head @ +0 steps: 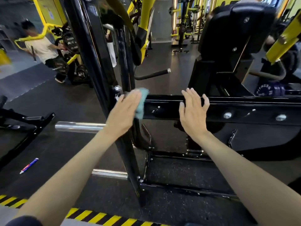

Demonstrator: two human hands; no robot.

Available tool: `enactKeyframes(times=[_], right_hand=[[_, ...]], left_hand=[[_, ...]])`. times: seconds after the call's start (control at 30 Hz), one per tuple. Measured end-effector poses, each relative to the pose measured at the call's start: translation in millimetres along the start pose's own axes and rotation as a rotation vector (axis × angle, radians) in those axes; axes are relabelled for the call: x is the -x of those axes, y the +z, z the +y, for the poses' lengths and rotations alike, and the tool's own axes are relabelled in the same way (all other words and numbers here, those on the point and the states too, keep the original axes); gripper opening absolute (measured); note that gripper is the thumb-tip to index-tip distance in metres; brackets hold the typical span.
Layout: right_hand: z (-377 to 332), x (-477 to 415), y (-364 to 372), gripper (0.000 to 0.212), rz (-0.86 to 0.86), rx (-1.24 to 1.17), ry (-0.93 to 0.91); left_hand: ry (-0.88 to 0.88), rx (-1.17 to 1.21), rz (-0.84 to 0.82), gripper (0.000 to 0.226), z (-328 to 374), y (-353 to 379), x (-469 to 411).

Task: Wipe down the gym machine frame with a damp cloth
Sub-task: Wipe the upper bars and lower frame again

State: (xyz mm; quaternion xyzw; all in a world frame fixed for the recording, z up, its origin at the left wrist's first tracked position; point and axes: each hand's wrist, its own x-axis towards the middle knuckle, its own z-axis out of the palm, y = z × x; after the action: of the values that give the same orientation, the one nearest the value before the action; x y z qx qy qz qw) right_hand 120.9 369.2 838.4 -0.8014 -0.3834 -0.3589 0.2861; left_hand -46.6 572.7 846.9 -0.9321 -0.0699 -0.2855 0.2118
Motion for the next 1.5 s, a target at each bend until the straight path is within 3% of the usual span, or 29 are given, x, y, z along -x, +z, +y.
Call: enactKeyframes(times=[0.07, 0.17, 0.23, 0.33, 0.47, 0.6, 0.7, 0.83, 0.93, 1.03, 1.13, 1.27, 1.5], right_hand=[[1, 0, 2, 0.04, 0.009, 0.011, -0.003], [-4, -1, 5, 0.038, 0.035, -0.016, 0.033], [-5, -3, 5, 0.037, 0.05, -0.02, 0.055], [-7, -3, 6, 0.036, 0.045, -0.014, 0.065], [-7, -2, 7, 0.037, 0.041, -0.024, 0.093], [-6, -4, 9, 0.035, 0.071, 0.007, 0.083], [-10, -2, 10, 0.034, 0.077, -0.004, 0.108], [-11, -1, 11, 0.034, 0.095, -0.019, 0.114], [-11, -1, 12, 0.033, 0.113, 0.009, 0.117], [-11, -2, 13, 0.032, 0.121, 0.042, 0.104], [-12, -2, 13, 0.032, 0.119, 0.033, 0.106], [-10, -1, 12, 0.033, 0.102, 0.02, 0.105], [-12, -2, 15, 0.031, 0.125, 0.038, 0.11]], left_hand=[[-0.078, 0.078, 0.048, 0.064, -2, 0, 2], [-0.07, 0.253, 0.078, 0.052, 57, 2, -36], [-0.041, 0.234, 0.087, 0.06, 82, -4, -50], [-0.051, 0.137, 0.018, 0.071, 54, -10, -34], [-0.247, 0.331, 0.034, 0.069, 27, -15, -19], [-0.118, 0.369, 0.037, 0.065, 77, -9, -57], [-0.08, 0.297, 0.055, 0.068, 75, -13, -52], [-0.261, 0.41, 0.106, 0.07, 39, -11, -24], [-0.331, 0.533, 0.124, 0.064, 55, -9, -40], [-0.305, 0.594, 0.086, 0.061, 74, -15, -64], [-0.235, 0.504, 0.055, 0.065, 54, -17, -54], [-0.317, 0.496, 0.119, 0.066, 30, -13, -29], [-0.258, 0.549, 0.126, 0.061, 77, -17, -61]])
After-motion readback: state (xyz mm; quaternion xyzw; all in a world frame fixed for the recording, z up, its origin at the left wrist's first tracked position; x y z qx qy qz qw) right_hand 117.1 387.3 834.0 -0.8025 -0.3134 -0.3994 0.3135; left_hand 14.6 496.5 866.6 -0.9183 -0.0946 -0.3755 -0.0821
